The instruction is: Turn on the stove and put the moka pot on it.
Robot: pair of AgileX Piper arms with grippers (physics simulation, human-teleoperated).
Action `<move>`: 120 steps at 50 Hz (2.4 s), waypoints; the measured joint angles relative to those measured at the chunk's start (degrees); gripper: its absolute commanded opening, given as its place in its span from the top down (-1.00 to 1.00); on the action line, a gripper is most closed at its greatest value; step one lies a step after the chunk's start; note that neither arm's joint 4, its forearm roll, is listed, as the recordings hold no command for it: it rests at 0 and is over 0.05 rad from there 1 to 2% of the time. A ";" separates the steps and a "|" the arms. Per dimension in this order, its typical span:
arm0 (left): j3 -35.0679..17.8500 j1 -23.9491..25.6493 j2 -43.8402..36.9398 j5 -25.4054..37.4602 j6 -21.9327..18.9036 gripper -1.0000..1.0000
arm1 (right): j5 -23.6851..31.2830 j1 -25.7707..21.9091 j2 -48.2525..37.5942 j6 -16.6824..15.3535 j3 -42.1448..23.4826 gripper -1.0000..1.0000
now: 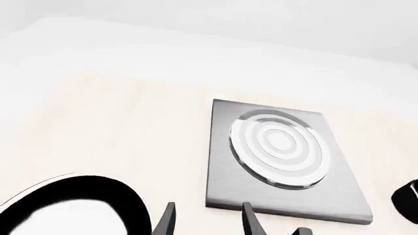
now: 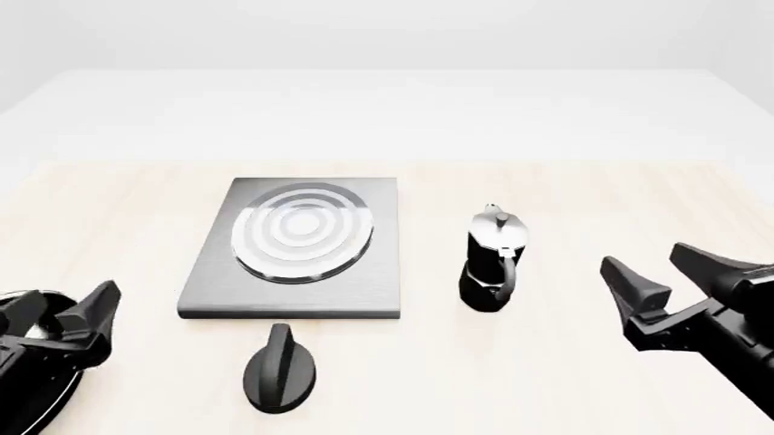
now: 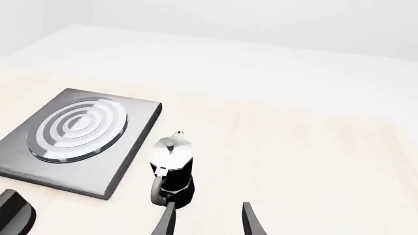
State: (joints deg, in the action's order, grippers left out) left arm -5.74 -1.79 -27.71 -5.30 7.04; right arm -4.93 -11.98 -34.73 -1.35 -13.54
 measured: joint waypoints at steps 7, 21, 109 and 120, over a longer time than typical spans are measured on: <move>2.22 -2.59 13.74 4.69 -1.49 -1.00 | -0.94 -1.83 -4.18 -1.10 -2.05 -1.00; 4.19 -4.57 24.18 7.94 -2.24 -1.00 | -5.22 -4.75 -12.38 -1.27 -3.86 -1.00; 4.77 -4.36 27.69 8.96 -2.28 -1.00 | -34.64 -13.68 -49.62 11.12 -4.78 -1.00; 4.79 -4.34 27.69 8.96 -2.21 -1.00 | -37.15 -13.84 -52.53 11.99 -4.74 1.00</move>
State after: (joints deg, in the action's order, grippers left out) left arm -0.96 -6.13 -0.03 3.67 4.83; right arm -42.08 -25.82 -87.27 10.64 -18.28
